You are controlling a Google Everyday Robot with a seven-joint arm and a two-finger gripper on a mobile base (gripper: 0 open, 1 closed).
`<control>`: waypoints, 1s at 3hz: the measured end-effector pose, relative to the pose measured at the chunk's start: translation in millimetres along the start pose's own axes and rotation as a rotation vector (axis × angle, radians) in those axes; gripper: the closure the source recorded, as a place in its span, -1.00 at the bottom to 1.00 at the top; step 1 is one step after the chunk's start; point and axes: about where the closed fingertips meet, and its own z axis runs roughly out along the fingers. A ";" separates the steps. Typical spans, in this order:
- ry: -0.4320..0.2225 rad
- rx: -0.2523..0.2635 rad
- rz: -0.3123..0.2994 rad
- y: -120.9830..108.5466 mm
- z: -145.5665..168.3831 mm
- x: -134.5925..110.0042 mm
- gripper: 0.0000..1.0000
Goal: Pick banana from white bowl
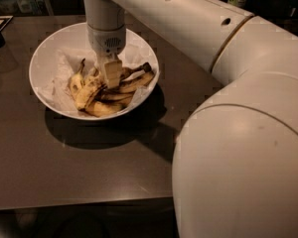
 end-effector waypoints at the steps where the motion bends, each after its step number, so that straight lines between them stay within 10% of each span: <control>1: 0.000 0.000 0.000 0.0 0.0 0.0 1.00; 3: -0.130 0.080 0.003 23.4 -30.3 4.1 1.00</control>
Offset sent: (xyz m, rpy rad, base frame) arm -0.0213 -0.0206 0.0323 0.1643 -0.0122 0.0320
